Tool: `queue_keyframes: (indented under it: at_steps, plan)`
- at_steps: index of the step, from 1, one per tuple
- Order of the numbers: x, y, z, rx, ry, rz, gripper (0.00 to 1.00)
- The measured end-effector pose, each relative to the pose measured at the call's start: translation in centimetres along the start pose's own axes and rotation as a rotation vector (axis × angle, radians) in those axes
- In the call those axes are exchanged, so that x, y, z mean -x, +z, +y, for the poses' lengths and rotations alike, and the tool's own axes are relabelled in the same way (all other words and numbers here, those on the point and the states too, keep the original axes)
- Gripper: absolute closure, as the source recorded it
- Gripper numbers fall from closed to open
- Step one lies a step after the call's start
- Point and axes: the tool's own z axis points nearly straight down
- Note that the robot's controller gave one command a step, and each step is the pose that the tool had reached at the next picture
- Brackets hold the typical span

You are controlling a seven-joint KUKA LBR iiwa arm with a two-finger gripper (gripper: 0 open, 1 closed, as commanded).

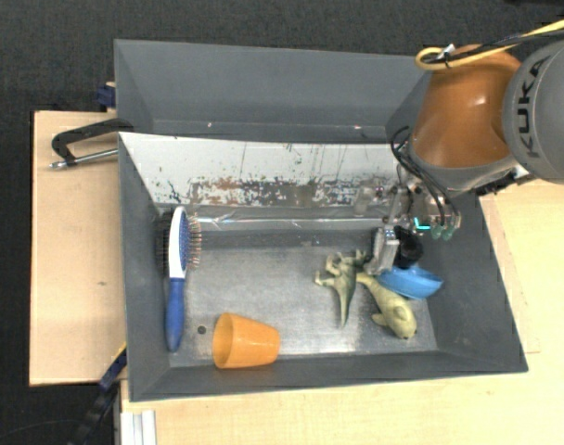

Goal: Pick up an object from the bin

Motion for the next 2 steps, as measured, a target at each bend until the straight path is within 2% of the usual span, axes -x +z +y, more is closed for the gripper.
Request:
queue_keyframes:
  at_steps: [1,2]
  plan:
    - [-5.2,9.4,-7.2,0.000,-0.249,-0.001,0.00]
    - [-7.1,9.7,0.3,0.001,-0.455,-0.006,0.00]
